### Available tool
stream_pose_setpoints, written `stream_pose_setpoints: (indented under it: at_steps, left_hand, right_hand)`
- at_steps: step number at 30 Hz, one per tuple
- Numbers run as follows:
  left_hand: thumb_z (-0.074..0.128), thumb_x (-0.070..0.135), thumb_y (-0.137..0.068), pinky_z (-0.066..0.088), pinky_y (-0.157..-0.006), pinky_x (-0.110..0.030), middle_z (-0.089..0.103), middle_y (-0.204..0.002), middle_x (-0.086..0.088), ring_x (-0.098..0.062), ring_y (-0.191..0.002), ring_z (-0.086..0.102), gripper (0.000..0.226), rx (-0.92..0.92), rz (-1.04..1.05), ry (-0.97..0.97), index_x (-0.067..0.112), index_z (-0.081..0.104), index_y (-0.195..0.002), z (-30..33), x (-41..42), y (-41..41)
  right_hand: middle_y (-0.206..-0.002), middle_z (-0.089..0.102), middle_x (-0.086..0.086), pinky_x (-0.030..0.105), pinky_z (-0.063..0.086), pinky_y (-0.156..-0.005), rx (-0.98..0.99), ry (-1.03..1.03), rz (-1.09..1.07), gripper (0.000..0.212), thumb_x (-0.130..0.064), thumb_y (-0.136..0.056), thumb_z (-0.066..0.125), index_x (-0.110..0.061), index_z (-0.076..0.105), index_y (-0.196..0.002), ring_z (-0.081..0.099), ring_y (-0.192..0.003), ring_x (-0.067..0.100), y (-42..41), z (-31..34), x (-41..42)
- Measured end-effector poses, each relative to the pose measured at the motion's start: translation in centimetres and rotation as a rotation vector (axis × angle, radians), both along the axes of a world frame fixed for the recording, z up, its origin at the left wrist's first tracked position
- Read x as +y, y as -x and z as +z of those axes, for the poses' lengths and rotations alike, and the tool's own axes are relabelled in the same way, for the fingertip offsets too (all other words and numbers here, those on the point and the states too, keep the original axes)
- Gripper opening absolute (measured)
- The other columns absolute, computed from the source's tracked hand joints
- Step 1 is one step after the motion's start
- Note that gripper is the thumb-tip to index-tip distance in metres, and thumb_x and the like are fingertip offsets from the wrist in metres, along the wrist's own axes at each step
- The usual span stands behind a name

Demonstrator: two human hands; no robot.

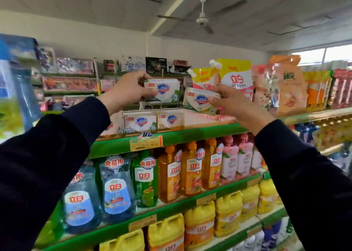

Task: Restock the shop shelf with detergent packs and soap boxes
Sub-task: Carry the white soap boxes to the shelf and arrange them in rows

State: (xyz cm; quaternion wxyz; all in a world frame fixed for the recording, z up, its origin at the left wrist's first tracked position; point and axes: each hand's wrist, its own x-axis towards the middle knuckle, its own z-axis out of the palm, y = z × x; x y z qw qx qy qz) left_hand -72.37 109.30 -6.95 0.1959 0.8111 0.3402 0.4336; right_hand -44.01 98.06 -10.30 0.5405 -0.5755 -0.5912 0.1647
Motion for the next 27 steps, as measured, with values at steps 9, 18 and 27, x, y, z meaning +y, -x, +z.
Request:
stream_pose_setpoints:
  at_steps: [9,18,27]
  left_hand:
    - [0.083,0.028,-0.083,0.059,-0.089,-0.05,0.07,-0.112,0.0,-0.029,-0.099,0.071,0.038,-0.015,0.277,-0.006,0.016,0.065,-0.114,0.4,2.5,0.4]
    - [0.085,0.029,-0.079,0.055,-0.081,-0.036,0.066,-0.121,0.0,-0.024,-0.1,0.068,0.041,0.043,0.4,-0.024,0.02,0.064,-0.113,0.2,5.0,1.6]
    - [0.085,0.031,-0.08,0.06,-0.088,-0.047,0.062,-0.117,0.009,-0.02,-0.096,0.069,0.04,0.066,0.329,-0.009,0.027,0.062,-0.112,-0.1,6.9,0.3]
  right_hand:
    - [-0.12,0.071,0.0,0.032,0.057,-0.081,-0.137,-0.062,0.173,0.033,-0.021,-0.096,0.069,-0.022,0.062,-0.128,0.069,-0.103,0.017,-1.5,1.3,10.5]
    - [-0.115,0.071,-0.007,0.041,0.059,-0.085,-0.194,-0.02,0.184,0.025,-0.023,-0.097,0.068,-0.028,0.061,-0.12,0.069,-0.1,0.015,-1.7,0.2,16.2]
    - [-0.119,0.07,0.001,0.03,0.054,-0.069,-0.372,0.344,0.112,0.026,-0.02,-0.102,0.061,-0.023,0.062,-0.128,0.067,-0.095,0.017,-6.8,0.3,14.6]
